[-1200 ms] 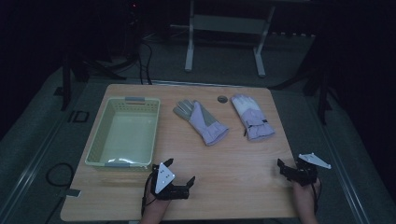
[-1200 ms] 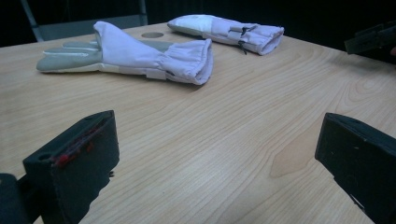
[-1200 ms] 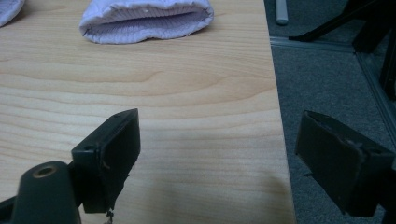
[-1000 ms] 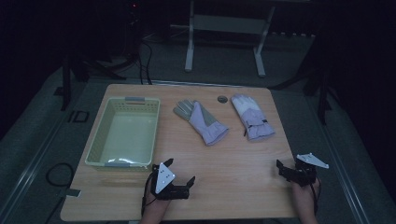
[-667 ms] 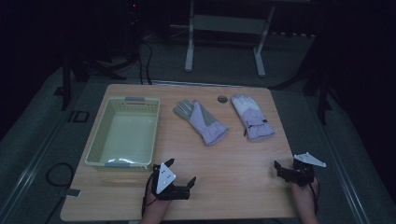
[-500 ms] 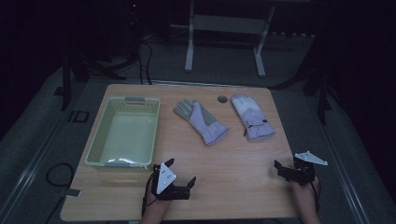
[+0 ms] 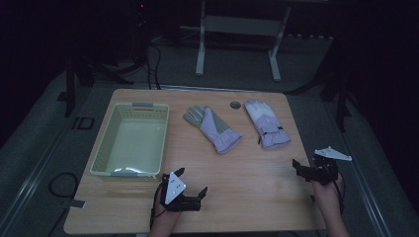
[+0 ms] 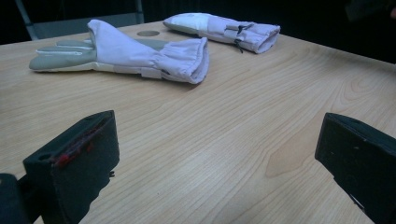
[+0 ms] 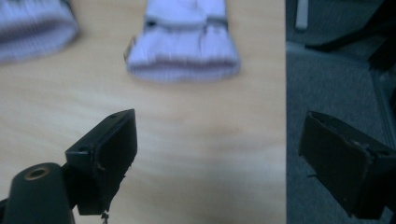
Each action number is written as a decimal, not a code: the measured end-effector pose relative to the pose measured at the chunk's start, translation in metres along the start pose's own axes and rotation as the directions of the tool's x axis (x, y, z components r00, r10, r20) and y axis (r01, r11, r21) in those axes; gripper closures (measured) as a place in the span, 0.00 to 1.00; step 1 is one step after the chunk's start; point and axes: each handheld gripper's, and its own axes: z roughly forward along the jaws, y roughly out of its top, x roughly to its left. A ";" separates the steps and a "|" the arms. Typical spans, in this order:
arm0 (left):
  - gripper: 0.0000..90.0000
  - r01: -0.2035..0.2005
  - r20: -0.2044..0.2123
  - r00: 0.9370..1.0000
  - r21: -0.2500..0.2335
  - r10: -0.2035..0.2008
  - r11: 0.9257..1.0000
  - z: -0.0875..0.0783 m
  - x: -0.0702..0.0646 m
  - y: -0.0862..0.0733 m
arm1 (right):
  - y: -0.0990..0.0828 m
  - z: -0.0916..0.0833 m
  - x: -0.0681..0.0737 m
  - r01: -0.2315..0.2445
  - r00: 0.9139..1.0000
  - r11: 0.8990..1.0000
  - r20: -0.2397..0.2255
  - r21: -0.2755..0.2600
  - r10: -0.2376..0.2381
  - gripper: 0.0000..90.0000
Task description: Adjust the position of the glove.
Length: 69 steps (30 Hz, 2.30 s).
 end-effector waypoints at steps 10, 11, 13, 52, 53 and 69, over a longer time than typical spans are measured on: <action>0.00 0.009 0.009 1.000 -0.004 -0.009 1.000 0.000 0.001 0.000 | 0.049 -0.017 0.004 -0.039 0.998 0.998 -0.052 -0.040 0.037 0.17; 0.00 0.010 0.010 1.000 -0.003 -0.010 1.000 0.000 0.001 0.000 | 0.053 -0.019 0.005 -0.043 0.997 0.998 -0.059 -0.048 0.040 0.16; 0.00 0.006 0.009 1.000 -0.002 -0.006 1.000 0.000 0.001 0.000 | 0.071 -0.026 0.011 -0.005 0.996 0.996 -0.086 -0.091 -0.003 0.14; 0.00 -0.008 0.028 1.000 0.001 0.008 1.000 0.000 0.000 0.000 | 0.186 0.012 0.116 0.228 0.929 0.960 -0.260 -0.162 -0.264 0.29; 0.00 -0.006 0.028 1.000 0.001 0.006 1.000 0.000 0.000 0.000 | 0.188 0.014 0.118 0.232 0.927 0.959 -0.261 -0.164 -0.269 0.29; 0.00 -0.015 0.034 0.999 -0.001 0.015 1.000 0.000 -0.001 0.000 | 0.195 0.083 0.163 0.286 0.897 0.957 -0.336 -0.051 -0.287 0.37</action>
